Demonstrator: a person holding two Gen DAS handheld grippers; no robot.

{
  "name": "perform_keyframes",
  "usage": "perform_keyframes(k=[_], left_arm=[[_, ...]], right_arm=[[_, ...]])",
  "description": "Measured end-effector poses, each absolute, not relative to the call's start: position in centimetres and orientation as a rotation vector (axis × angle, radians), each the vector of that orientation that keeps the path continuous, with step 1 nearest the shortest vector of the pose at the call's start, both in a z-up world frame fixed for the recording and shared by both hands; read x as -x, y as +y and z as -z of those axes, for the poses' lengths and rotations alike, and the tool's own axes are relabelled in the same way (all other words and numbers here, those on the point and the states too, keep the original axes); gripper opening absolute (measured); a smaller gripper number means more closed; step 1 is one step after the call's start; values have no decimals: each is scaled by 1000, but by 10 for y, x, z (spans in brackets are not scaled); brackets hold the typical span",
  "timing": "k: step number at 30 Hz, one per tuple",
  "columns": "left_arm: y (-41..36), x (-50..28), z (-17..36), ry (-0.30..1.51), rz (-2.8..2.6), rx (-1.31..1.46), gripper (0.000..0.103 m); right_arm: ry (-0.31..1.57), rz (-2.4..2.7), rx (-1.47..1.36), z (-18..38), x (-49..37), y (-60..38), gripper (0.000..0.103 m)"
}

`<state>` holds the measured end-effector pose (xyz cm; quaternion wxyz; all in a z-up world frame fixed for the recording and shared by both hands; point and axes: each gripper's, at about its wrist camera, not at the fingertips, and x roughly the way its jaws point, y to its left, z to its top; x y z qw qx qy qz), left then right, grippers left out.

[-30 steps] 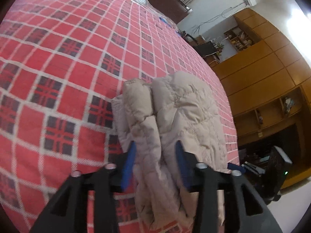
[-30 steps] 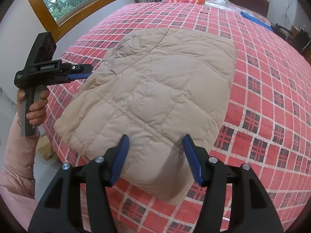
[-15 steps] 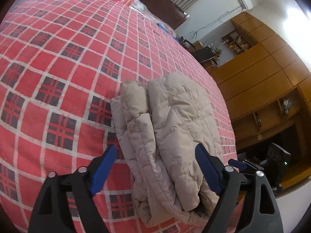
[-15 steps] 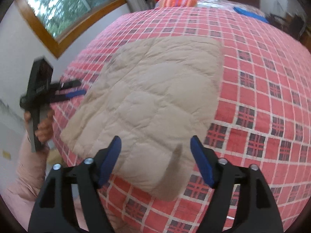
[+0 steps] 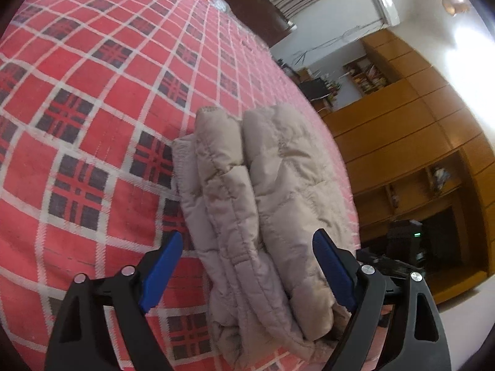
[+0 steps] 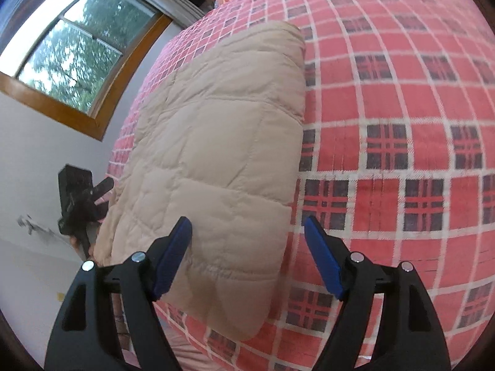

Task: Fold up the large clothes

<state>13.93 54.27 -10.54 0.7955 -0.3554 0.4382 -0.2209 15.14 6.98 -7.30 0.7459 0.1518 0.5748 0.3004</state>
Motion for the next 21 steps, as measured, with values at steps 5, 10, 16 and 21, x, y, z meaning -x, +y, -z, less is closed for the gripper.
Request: perform_keyframes(k=[5, 10, 16, 21], left_arm=[[532, -147, 121, 988, 492, 757, 87], [530, -154, 145, 1012, 541, 854, 88], [518, -156, 163, 1030, 586, 894, 89], [503, -156, 167, 1057, 616, 907, 88]], right_arm=[[1269, -670, -401, 84, -161, 64, 80], [1289, -690, -448, 94, -163, 61, 86], [1312, -733, -492, 105, -165, 64, 91], [1338, -778, -526, 114, -172, 80, 92]])
